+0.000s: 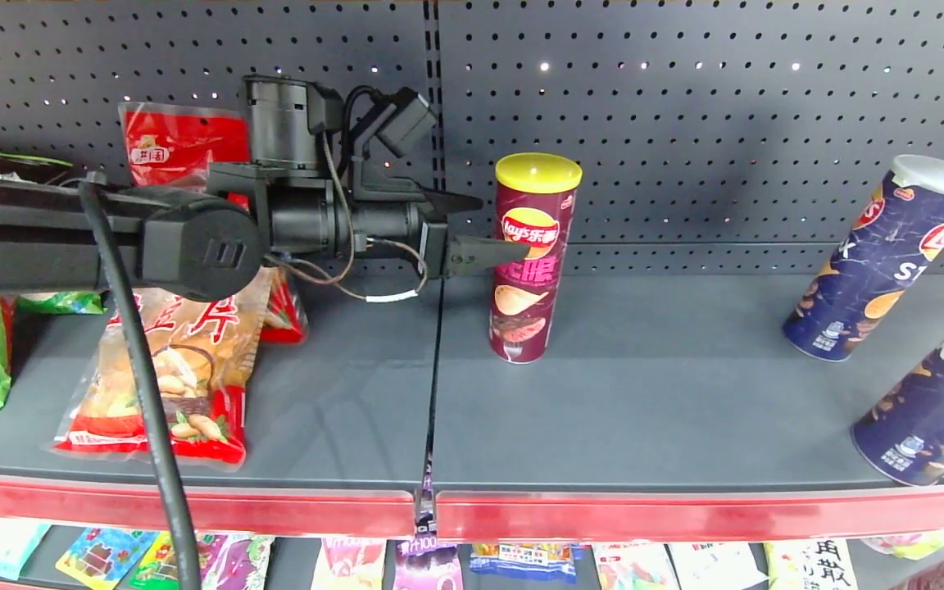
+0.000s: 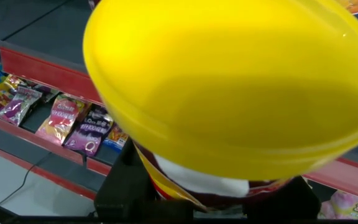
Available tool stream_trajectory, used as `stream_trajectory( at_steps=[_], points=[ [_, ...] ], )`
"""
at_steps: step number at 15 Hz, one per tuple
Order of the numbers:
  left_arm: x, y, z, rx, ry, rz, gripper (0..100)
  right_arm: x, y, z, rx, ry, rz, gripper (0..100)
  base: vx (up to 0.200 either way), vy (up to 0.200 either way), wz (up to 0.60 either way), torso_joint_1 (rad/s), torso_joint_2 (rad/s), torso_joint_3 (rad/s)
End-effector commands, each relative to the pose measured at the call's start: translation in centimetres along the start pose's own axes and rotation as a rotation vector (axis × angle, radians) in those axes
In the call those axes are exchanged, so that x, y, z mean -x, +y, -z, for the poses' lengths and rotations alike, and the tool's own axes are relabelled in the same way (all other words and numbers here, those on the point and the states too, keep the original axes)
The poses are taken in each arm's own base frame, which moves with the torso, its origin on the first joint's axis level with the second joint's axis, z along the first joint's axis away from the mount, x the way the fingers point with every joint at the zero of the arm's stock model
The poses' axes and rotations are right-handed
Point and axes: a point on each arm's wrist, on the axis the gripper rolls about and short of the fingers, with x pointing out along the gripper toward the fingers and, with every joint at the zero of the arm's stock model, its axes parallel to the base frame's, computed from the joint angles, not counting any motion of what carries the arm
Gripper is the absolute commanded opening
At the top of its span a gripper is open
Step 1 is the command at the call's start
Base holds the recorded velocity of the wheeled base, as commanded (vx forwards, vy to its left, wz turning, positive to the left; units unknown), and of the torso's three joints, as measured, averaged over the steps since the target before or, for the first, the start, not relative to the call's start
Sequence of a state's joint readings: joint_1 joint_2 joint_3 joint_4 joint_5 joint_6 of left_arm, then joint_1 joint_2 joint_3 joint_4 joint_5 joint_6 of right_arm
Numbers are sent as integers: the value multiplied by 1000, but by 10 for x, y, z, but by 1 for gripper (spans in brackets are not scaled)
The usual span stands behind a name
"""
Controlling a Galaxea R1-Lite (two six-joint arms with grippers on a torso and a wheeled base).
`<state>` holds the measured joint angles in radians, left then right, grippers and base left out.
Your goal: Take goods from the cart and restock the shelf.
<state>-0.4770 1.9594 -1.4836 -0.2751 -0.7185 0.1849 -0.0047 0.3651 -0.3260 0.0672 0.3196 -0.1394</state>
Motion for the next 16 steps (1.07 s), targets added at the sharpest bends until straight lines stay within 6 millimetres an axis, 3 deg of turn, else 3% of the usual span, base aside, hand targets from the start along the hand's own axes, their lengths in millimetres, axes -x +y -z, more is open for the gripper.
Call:
stream_trajectory(
  at_steps=[1,11,12,16],
  points=[
    [-8,-5,0,2,0,24,100,-1,0,1,-2,7,-2,0,0,0,0,0,0,0],
    [-25,-7,3,66,0,53,100,-1,0,2,-4,8,1,0,0,0,0,0,0,0],
    [-25,-7,3,66,0,54,0,-1,0,2,-4,8,1,0,0,0,0,0,0,0],
    [-26,-12,2,74,4,62,0,-2,0,3,-19,16,0,0,0,0,0,0,0,0]
  ],
)
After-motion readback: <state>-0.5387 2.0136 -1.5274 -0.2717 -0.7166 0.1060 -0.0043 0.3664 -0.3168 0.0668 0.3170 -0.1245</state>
